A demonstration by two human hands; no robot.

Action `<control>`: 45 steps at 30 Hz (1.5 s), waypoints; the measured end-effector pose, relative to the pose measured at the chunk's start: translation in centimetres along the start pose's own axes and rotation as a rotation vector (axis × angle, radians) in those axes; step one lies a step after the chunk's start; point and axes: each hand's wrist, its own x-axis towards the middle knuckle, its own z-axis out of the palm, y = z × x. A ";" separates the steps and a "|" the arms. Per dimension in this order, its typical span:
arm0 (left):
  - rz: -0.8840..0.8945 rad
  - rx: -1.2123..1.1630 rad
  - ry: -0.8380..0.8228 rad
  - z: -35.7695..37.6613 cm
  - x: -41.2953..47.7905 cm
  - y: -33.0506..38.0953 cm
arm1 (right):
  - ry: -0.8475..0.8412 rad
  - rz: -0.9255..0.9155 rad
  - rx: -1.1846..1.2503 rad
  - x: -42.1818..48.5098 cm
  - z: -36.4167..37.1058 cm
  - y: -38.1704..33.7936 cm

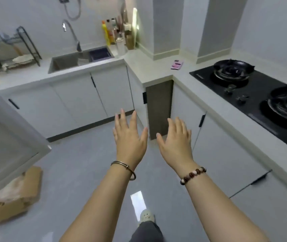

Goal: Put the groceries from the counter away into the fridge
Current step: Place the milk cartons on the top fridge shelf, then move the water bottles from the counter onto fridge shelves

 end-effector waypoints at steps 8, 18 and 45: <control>0.402 -0.062 -0.244 11.3 5.1 15.0 | 0.255 0.372 -0.164 2.7 -8.7 13.8; 0.710 -0.170 -0.346 22.3 13.7 30.2 | 0.450 0.714 -0.291 10.1 -17.0 26.6; 1.165 -0.331 -0.563 37.2 9.8 53.4 | 0.716 1.063 -0.320 4.8 -27.3 47.9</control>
